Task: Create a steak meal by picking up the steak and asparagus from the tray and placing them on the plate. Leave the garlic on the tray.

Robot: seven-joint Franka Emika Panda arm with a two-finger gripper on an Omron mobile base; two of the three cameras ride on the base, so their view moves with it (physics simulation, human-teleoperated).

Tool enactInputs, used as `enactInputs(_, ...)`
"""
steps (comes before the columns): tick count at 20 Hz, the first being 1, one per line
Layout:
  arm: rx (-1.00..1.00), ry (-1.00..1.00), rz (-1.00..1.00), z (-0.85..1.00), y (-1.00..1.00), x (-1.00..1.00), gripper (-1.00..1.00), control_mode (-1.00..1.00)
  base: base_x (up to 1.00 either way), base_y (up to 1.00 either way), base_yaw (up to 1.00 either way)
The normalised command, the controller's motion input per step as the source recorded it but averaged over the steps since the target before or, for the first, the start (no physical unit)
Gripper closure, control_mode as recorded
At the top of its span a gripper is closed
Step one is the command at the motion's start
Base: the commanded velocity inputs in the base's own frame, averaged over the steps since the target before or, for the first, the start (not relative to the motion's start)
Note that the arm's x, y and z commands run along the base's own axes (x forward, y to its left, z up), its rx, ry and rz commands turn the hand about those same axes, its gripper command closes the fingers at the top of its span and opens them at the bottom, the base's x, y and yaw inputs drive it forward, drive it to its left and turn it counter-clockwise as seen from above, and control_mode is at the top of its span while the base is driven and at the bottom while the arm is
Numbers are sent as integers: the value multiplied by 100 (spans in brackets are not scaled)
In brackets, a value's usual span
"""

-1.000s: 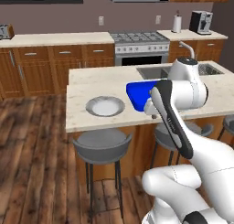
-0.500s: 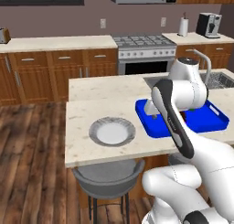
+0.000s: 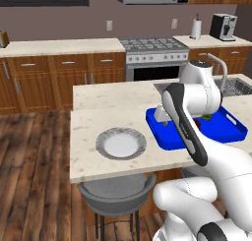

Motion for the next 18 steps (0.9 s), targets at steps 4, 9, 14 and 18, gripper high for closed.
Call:
enactInputs(4, 0, 0, 0, 0, 0, 11, -100, -100, 0, 0, 0)
enactInputs(9, 0, 0, 0, 0, 0, 4, -100, -100, 0, 0, 0)
enactInputs(14, 1, 0, 0, 0, -9, 2, -100, -100, 0, 0, 0)
enactInputs(18, 6, 0, 0, 0, -42, 19, -100, -100, 0, 0, 0)
